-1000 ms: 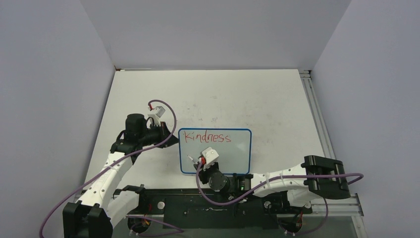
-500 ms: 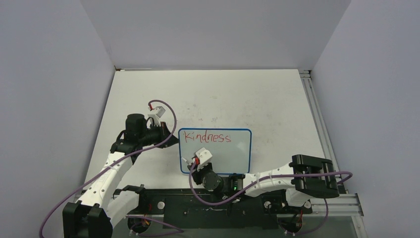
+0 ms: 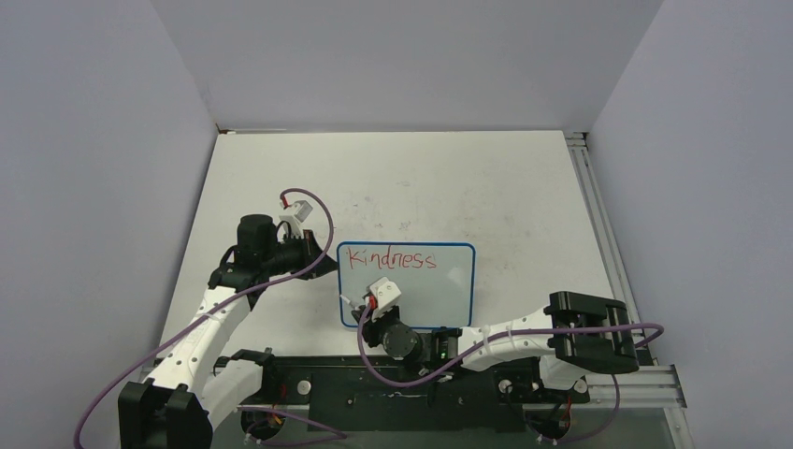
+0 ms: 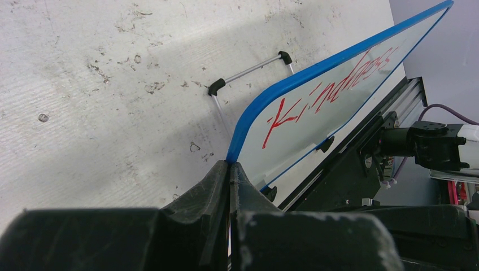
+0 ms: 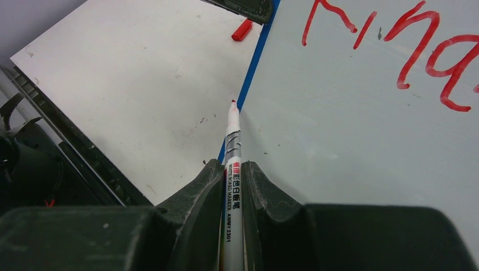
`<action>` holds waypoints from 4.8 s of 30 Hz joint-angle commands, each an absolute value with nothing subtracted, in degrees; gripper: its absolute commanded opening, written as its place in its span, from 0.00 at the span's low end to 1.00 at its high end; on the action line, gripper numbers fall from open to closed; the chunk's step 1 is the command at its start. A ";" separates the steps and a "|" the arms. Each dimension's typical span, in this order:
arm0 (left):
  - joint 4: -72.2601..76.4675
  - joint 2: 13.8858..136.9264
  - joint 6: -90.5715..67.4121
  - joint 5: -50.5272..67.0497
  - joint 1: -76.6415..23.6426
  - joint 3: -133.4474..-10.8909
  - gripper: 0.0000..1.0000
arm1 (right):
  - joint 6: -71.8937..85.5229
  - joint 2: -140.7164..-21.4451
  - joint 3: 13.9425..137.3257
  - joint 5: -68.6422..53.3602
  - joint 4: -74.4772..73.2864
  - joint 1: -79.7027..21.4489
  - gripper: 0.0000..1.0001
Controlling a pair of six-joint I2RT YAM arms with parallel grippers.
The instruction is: Write a sentence on the whiteboard
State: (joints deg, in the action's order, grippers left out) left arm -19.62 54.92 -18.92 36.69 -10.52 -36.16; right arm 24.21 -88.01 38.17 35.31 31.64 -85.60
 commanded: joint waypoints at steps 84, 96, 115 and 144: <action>-19.42 54.28 -18.89 37.19 -11.00 -38.41 0.00 | 27.36 -88.10 40.13 48.93 30.76 -87.61 0.05; -19.34 54.40 -18.90 37.27 -11.07 -38.45 0.00 | 26.61 -90.70 42.21 44.21 30.34 -86.83 0.05; -19.34 54.32 -18.90 37.18 -11.03 -38.50 0.00 | 29.88 -88.06 39.67 47.36 26.53 -88.27 0.05; -19.60 54.14 -18.90 37.03 -11.07 -38.50 0.00 | 21.87 -81.81 39.40 50.80 30.61 -89.57 0.05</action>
State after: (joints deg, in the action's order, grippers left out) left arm -19.90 54.85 -18.96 36.67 -10.57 -36.16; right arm 23.00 -83.61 38.65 48.71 28.25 -90.91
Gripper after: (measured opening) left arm 0.007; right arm 0.157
